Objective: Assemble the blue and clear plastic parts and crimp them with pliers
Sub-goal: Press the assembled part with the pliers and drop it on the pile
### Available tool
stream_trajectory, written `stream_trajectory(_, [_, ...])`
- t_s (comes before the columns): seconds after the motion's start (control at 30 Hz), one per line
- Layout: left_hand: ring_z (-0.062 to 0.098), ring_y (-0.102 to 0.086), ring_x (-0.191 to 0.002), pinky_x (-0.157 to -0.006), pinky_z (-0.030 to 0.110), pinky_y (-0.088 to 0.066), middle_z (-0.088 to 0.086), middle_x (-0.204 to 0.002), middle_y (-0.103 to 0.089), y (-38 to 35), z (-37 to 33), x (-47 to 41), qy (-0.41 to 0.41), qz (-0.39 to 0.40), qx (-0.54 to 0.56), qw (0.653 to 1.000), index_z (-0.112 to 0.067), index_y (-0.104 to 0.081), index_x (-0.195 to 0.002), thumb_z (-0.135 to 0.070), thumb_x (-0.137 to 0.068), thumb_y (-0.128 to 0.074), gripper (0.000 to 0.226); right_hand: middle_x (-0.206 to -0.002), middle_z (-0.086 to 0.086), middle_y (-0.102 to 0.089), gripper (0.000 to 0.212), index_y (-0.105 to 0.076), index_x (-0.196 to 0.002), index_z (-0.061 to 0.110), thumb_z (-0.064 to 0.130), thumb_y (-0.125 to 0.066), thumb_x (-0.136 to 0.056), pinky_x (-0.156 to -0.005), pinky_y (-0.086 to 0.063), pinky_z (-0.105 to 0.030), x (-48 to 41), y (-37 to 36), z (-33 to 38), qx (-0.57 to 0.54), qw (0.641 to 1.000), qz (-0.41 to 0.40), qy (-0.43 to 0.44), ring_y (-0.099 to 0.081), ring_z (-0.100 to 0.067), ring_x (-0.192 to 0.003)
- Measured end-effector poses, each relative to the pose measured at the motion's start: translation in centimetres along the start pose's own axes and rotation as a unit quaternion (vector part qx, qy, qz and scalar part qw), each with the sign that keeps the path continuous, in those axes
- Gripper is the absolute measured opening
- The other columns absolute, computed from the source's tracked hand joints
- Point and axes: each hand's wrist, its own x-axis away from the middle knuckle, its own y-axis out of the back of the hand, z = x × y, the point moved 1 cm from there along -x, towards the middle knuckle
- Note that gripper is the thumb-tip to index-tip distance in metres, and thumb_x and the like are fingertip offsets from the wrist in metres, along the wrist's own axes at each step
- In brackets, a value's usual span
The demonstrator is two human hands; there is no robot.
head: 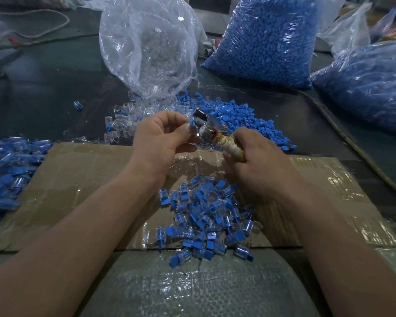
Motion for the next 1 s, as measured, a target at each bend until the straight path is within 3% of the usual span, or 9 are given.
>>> stream_trajectory(0.67, [0.013,-0.065,-0.064,-0.059,0.02,-0.055,0.008,-0.074,-0.064,0.1,0.0,0.1,-0.005,-0.021,-0.044,0.999,-0.008,-0.057,-0.075,0.005,-0.084,-0.057,0.016,-0.072,0.012,-0.039,0.019,-0.038,-0.081,0.026,0.023,-0.056,-0.086,-0.052,-0.024,-0.022,-0.3,-0.5,0.1,0.011,1.0,-0.025,-0.006,-0.035,-0.001,-0.064])
stream_trajectory(0.83, [0.012,-0.067,-0.061,-0.048,0.017,-0.05,0.0,-0.065,-0.068,1.0,-0.1,-0.4,0.029,-0.02,-0.044,0.998,-0.01,-0.06,-0.075,0.002,-0.082,-0.06,0.013,-0.079,0.01,-0.041,0.014,-0.045,-0.09,0.023,0.023,-0.058,-0.086,-0.057,-0.026,-0.017,-0.5,-0.2,-0.9,-0.012,0.999,-0.047,-0.014,-0.037,-0.005,-0.069])
stream_trajectory(1.0, [0.009,-0.057,-0.046,-0.037,0.016,-0.037,0.002,-0.063,-0.068,2.2,-1.0,-0.8,0.1,0.111,-0.066,0.987,-0.016,-0.072,-0.066,-0.012,-0.062,-0.068,0.006,-0.081,0.008,-0.048,0.023,-0.052,-0.091,0.021,0.037,-0.065,-0.08,-0.056,-0.03,-0.023,-0.2,0.9,-2.0,-0.02,0.997,-0.044,-0.053,-0.044,-0.008,-0.071])
